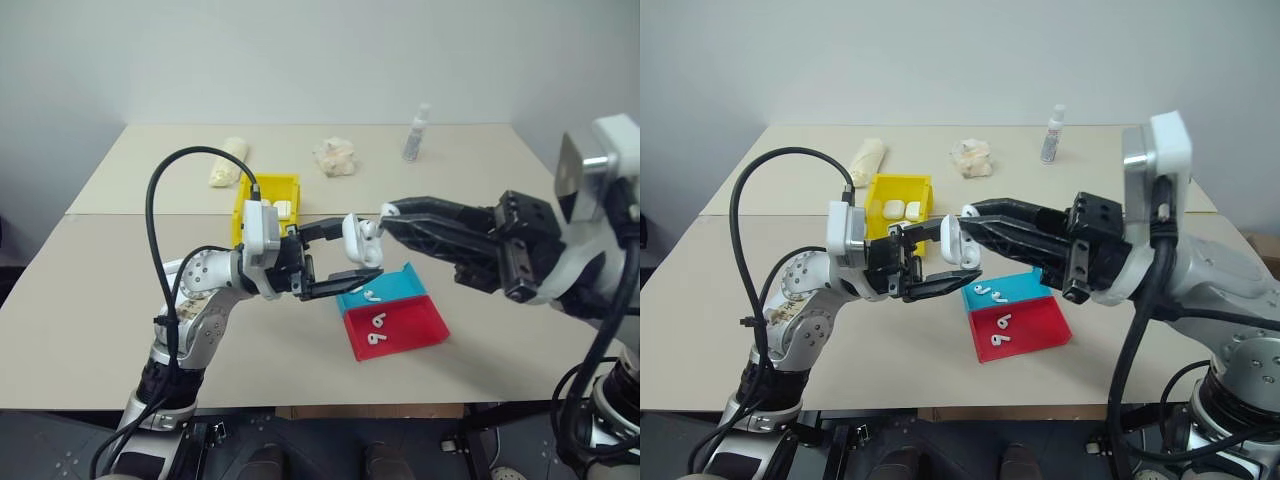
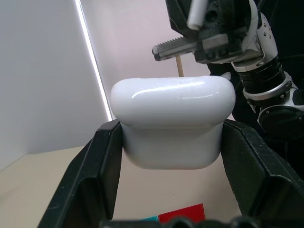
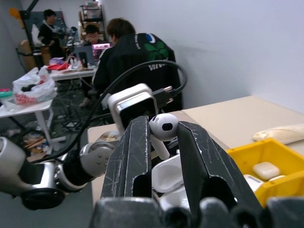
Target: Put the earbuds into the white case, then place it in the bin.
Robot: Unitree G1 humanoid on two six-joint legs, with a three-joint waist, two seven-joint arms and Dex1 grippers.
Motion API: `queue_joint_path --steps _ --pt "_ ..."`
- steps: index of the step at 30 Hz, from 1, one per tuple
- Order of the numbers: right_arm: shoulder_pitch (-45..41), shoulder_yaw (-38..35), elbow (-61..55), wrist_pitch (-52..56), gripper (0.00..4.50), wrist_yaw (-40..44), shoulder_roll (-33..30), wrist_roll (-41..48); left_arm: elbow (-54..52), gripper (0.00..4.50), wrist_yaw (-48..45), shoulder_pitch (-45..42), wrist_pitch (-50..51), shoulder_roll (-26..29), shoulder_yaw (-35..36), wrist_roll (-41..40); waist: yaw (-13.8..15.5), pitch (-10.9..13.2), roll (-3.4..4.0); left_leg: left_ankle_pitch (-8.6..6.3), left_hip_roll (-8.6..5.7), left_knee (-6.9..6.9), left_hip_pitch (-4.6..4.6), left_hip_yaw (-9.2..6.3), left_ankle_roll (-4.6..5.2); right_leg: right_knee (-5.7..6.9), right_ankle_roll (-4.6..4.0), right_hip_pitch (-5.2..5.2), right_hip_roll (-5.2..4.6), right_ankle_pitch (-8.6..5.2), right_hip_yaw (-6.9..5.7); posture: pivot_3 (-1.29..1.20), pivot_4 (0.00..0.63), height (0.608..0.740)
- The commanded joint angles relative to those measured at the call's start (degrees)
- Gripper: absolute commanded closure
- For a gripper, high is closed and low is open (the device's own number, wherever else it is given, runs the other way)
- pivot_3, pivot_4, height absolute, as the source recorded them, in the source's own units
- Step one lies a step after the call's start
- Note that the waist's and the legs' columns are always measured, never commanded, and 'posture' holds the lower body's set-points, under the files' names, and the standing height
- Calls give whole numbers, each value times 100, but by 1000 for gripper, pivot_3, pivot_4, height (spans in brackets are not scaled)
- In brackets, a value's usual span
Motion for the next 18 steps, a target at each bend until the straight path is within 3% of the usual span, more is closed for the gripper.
queue_joint_path --steps 1,18 --pt "103 85 -109 -392 3670 -59 -137 115 -171 1719 49 -45 -97 -25 52 -23 3 0 0 0 0 1 0 0 0 0 0 1 0 0 0 0 150 740" --pt "732 616 -141 -1105 3670 204 -449 -513 -251 1719 70 42 -147 26 68 5 5 0 -1 -1 1 0 0 -2 2 -8 0 4 1 0 -2 0 150 740"
